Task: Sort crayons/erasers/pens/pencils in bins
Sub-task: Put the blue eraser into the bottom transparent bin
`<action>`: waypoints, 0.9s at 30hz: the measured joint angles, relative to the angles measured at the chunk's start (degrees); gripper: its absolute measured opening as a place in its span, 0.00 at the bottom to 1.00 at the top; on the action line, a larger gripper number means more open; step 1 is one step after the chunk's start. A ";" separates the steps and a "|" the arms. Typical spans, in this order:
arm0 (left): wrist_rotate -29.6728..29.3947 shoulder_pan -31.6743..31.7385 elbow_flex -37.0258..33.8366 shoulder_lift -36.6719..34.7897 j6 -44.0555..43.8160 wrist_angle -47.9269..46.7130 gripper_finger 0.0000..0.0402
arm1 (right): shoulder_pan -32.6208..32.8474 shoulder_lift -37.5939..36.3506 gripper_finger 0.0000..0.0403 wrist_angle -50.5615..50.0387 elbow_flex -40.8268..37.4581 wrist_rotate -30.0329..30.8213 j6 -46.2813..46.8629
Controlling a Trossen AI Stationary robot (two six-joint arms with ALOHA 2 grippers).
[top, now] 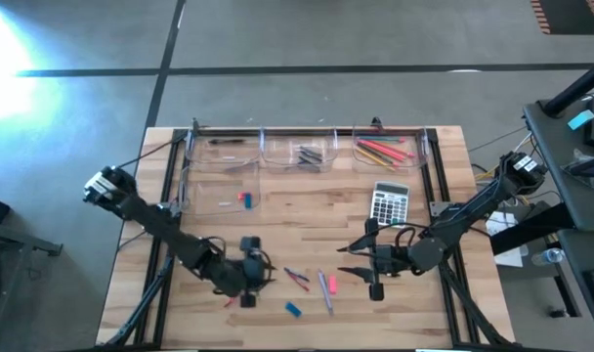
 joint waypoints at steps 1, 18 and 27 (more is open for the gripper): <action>1.00 0.41 0.47 1.48 2.63 2.56 0.29 | 0.00 0.00 0.46 -0.02 0.00 0.00 -0.02; 18.83 9.36 5.76 16.61 12.20 14.25 0.29 | 0.00 0.00 0.46 -0.56 0.00 0.02 0.11; 26.49 4.82 9.26 18.25 10.61 12.17 0.29 | 0.00 0.00 0.46 -1.37 0.00 0.02 0.44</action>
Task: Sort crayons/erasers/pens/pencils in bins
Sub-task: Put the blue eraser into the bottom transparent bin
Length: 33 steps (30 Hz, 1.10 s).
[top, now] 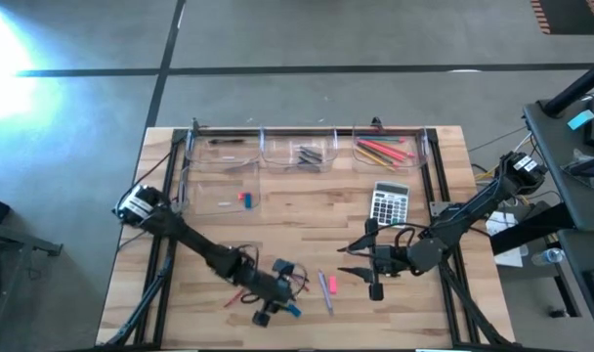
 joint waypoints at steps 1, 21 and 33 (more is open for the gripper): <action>-0.07 -0.65 0.29 0.00 0.06 -0.21 0.29 | 0.00 0.00 0.46 0.03 0.00 0.00 -0.01; -3.91 -1.63 9.44 9.71 6.18 -3.87 0.56 | -0.35 0.02 0.46 -0.43 0.00 0.00 1.01; -3.06 -1.63 9.86 12.17 5.60 -6.46 0.55 | -0.35 0.02 0.46 -1.03 0.00 0.00 1.03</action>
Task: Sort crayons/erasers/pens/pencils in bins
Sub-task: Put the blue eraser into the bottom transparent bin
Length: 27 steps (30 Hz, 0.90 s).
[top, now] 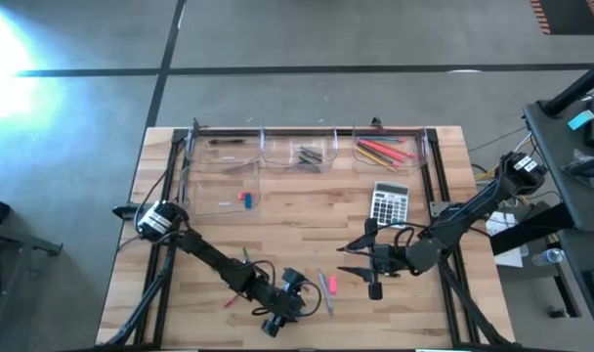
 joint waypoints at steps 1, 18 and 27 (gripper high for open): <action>0.00 0.00 0.04 0.00 -0.01 -0.41 0.53 | 0.00 0.00 0.46 -0.02 0.00 0.00 0.00; 1.38 0.39 -0.40 -0.17 0.20 -3.07 0.03 | 0.00 0.00 0.46 -0.04 0.00 0.00 0.00; 0.10 0.65 -0.82 -5.79 1.62 -5.74 0.01 | 0.00 0.00 0.46 -0.02 0.00 0.00 0.00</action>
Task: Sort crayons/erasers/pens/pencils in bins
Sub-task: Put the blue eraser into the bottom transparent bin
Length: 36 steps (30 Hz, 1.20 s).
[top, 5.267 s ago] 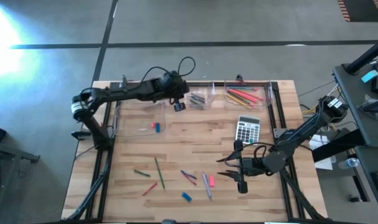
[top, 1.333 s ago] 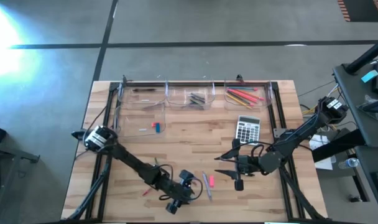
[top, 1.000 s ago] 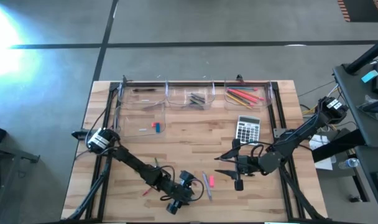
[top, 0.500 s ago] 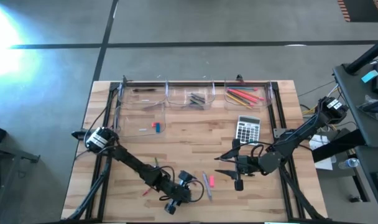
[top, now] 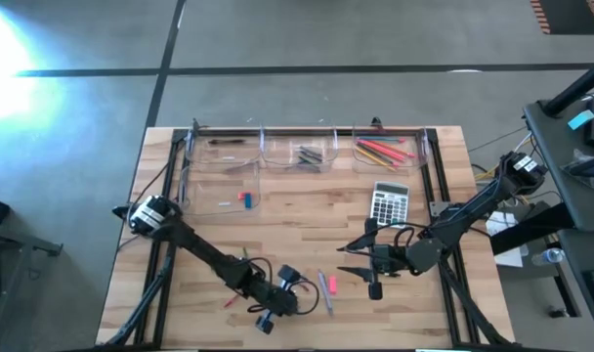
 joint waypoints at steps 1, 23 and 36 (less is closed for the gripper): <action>-0.40 0.07 -0.06 -0.63 0.09 -0.24 0.01 | 0.00 0.00 0.46 -0.04 0.00 0.02 0.00; -12.49 0.12 -0.65 -6.39 -17.99 -3.79 0.00 | 0.00 0.00 0.46 -0.50 0.00 0.04 0.00; -15.67 -3.47 13.48 2.54 -20.70 -17.36 0.31 | 0.00 0.00 0.46 0.18 0.00 0.12 0.53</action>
